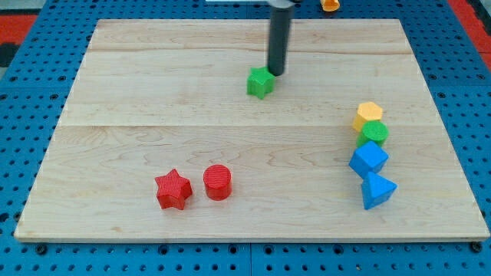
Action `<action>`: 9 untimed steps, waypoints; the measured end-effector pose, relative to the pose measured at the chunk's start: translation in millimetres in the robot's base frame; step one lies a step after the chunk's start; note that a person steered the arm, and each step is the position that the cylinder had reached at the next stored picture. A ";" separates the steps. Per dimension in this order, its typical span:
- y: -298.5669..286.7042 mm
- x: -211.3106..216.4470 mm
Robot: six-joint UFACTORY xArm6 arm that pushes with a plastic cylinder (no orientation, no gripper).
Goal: Push the green star into the red blocks
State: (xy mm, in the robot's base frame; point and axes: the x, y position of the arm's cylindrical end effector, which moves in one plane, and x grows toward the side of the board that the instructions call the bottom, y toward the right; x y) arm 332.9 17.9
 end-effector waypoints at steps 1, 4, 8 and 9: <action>-51.1 62.2; -98.8 86.9; -126.4 101.7; -76.4 98.7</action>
State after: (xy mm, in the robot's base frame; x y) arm 431.6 -58.5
